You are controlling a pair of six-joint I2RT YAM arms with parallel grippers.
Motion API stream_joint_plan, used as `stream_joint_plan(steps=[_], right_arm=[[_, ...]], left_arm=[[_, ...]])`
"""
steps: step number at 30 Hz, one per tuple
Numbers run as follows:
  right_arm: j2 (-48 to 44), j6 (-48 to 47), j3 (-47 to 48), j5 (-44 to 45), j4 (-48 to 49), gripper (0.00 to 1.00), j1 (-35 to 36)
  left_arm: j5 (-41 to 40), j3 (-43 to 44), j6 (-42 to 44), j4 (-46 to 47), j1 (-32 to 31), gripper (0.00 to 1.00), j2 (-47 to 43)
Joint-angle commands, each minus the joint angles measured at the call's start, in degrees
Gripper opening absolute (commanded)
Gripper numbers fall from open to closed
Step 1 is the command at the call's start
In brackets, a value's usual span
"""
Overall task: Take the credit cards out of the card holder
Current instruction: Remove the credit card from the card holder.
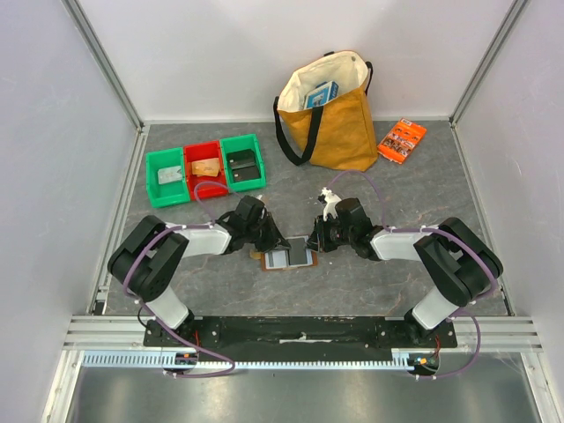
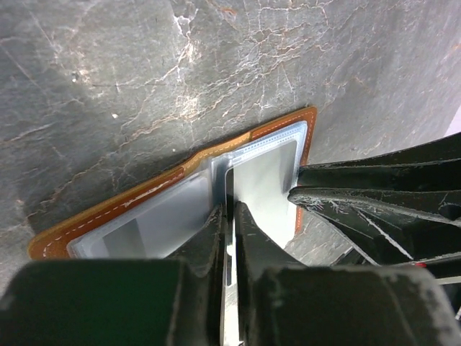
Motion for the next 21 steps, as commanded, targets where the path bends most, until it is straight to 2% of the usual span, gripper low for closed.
stream_joint_plan(steps=[1, 10, 21], right_arm=[[1.93, -0.37, -1.63, -0.32, -4.75, 0.24, 0.17], [2.81, -0.54, -1.46, -0.5, -5.63, 0.24, 0.17], [-6.06, 0.34, 1.36, -1.55, -4.57, 0.24, 0.17]], left_arm=[[1.27, -2.26, -2.18, 2.46, -0.33, 0.04, -1.25], [1.97, -4.9, -3.33, 4.57, 0.28, 0.02, -3.44], [1.36, -6.04, -3.16, 5.28, 0.37, 0.02, -3.79]])
